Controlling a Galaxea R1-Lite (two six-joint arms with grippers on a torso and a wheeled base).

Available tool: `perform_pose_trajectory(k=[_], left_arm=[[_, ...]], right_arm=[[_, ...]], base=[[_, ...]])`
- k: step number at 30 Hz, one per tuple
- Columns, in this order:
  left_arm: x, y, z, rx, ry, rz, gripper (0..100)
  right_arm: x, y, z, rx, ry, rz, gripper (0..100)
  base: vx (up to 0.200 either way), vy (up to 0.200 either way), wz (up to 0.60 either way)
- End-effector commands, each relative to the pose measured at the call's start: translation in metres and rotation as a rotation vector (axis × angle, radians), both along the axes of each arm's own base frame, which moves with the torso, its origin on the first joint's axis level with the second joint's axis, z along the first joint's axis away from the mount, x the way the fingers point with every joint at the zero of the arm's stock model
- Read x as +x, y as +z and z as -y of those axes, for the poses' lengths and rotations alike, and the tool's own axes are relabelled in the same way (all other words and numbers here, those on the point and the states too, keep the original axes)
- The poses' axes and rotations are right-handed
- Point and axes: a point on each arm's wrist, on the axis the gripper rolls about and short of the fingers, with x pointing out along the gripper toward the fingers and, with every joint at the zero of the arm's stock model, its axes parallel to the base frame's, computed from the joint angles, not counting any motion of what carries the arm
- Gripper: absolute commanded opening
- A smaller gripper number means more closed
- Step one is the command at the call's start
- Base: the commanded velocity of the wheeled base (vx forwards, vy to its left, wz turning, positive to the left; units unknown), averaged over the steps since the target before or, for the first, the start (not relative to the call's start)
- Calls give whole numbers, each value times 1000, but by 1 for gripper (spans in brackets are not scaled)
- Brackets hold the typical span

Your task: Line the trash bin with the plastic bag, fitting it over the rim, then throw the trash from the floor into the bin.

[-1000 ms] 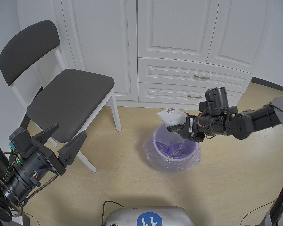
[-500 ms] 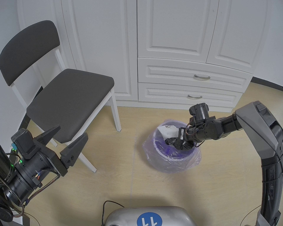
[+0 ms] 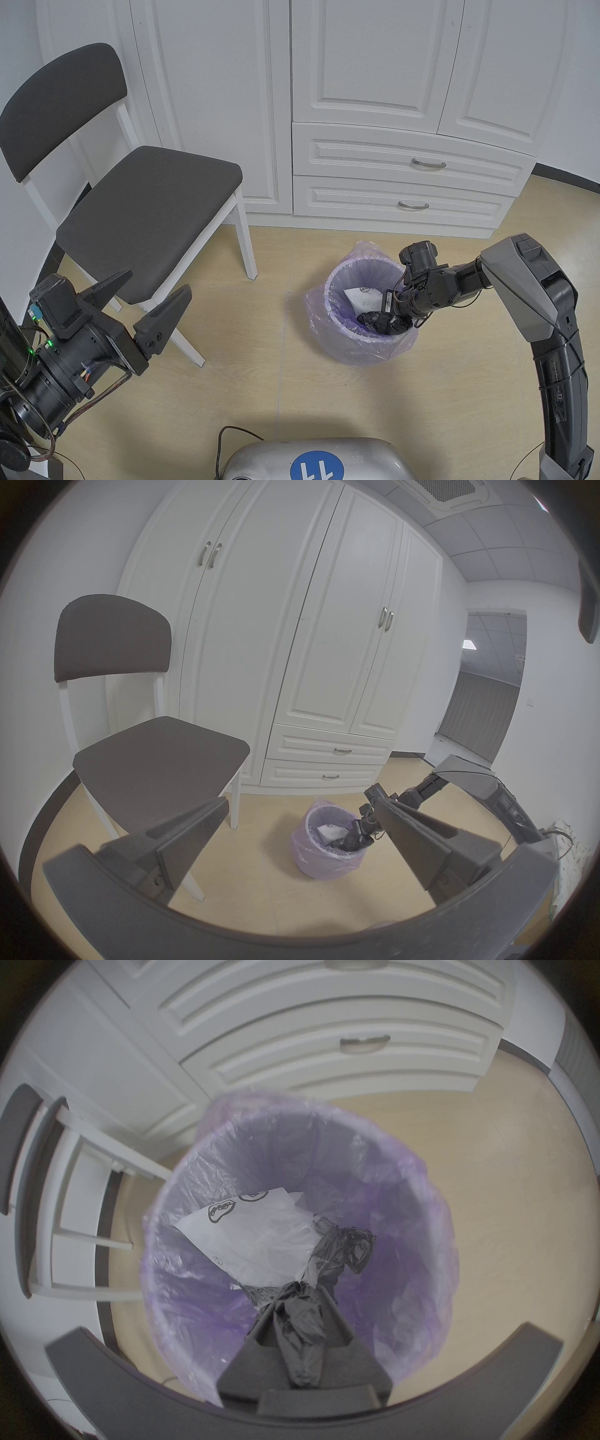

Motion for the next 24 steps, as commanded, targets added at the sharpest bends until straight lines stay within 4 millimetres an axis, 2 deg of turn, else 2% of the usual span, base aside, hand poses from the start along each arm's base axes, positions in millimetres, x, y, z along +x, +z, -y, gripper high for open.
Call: perform_pose_trajectory(k=[1, 5, 13, 14, 18, 19, 24], left_arm=[[1, -1, 1, 2, 1, -3, 100], [1, -1, 1, 3, 1, -4, 100], [1, -1, 1, 6, -2, -3, 100], [1, -1, 1, 7, -1, -4, 100], [1, -2, 1, 7, -2, -7, 100], [1, -2, 1, 10, -2, -8, 100], [2, -3, 2, 15, -2, -12, 100]], right_arm=[[-7, 20, 8, -24, 18, -53, 0], [-13, 30, 7, 11, 59, -91, 0], [-5, 14, 1, 0, 86, -144, 0], [0, 8, 0, -6, 86, -158, 0], [10, 3, -5, -34, 88, -202, 0], [3, -11, -4, -92, 91, -287, 0], [6, -11, 2, -230, 128, -239, 0]], base=[[0, 0, 0], [0, 0, 0], [0, 0, 0], [0, 0, 0], [0, 0, 0], [0, 0, 0], [0, 0, 0]])
